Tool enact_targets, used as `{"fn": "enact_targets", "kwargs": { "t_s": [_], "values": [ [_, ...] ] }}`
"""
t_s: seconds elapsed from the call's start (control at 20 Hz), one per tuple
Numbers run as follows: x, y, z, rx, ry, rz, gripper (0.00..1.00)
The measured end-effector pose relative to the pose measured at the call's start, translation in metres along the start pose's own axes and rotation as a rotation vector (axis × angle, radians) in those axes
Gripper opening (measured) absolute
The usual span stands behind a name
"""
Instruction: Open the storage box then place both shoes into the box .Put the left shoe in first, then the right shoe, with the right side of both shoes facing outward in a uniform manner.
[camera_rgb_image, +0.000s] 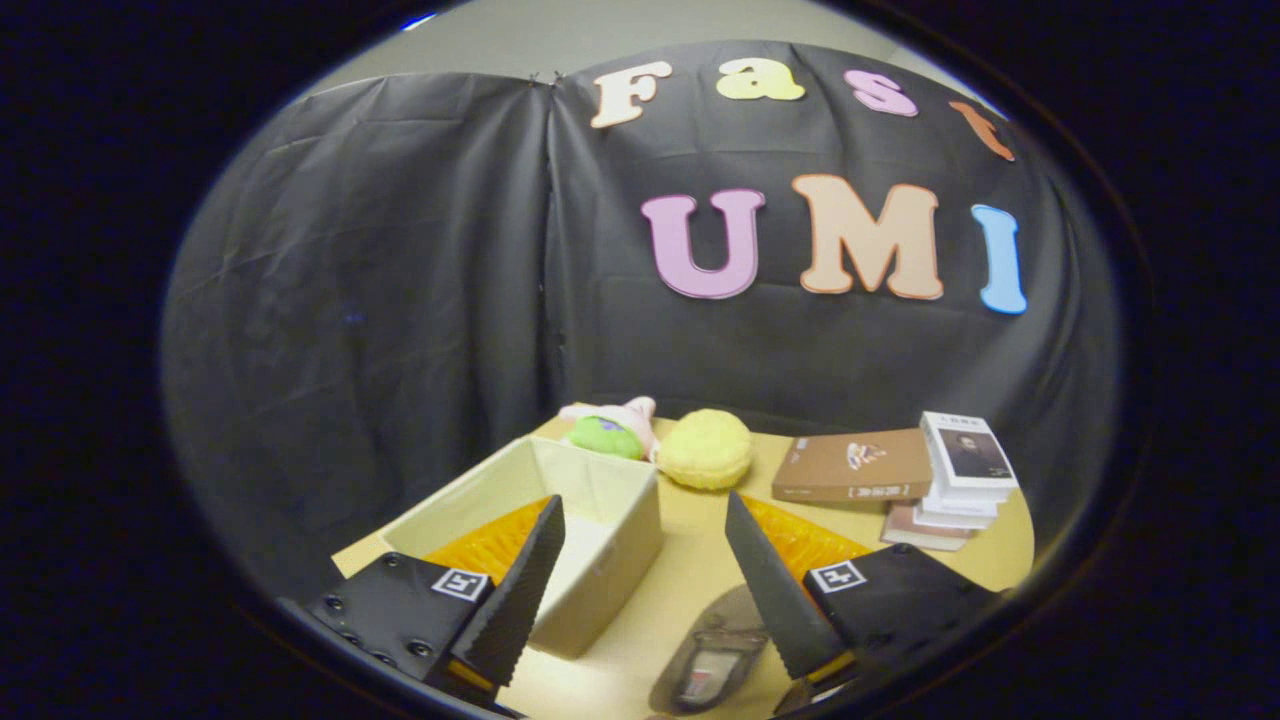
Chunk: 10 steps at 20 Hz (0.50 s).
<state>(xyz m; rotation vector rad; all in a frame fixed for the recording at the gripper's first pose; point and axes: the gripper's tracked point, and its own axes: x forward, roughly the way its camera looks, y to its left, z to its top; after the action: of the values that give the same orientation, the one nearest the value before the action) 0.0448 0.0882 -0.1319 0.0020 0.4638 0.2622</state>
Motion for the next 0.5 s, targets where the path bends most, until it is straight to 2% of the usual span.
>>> {"fn": "enact_targets", "kwargs": {
  "t_s": [0.25, 0.5],
  "values": [
    [-0.003, -0.049, -0.058, 0.036, 0.107, -0.037, 0.99],
    [0.005, -0.069, -0.133, 0.075, 0.269, -0.034, 0.99]
  ]
}}
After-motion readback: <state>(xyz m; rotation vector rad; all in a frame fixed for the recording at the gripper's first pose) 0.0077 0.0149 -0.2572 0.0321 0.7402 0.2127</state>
